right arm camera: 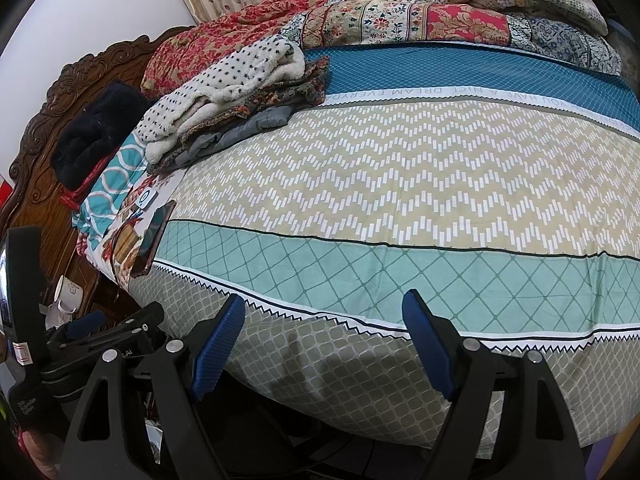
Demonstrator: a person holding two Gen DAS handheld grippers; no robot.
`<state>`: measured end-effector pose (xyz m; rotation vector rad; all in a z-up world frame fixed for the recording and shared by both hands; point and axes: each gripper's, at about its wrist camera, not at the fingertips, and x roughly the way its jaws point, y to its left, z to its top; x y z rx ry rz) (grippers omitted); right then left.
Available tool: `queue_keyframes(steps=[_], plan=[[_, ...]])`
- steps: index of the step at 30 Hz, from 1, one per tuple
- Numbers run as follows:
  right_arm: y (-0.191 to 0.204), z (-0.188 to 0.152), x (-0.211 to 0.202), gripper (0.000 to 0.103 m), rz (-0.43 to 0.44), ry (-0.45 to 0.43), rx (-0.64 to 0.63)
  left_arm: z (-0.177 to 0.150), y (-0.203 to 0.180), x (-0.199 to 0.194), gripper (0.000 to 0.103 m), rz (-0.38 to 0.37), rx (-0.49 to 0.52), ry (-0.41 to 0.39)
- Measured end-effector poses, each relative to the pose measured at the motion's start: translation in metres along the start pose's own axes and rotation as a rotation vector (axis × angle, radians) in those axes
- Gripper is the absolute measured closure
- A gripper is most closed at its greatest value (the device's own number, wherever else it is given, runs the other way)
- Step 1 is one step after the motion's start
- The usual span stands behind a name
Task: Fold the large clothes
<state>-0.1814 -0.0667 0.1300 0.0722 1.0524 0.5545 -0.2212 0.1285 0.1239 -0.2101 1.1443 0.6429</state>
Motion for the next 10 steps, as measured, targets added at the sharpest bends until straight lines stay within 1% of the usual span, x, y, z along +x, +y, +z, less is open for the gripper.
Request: queue_keyframes(steps=[5, 10], plan=[[0.0003, -0.0007, 0.0006, 0.091, 0.000, -0.001, 0.001, 0.0015, -0.0025, -0.0075, 0.006, -0.007, 0.013, -0.035], [-0.0036, 0.0006, -0.0007, 0.091, -0.009, -0.014, 0.015, 0.0069, -0.0070, -0.0069, 0.006, -0.017, 0.027, -0.037]])
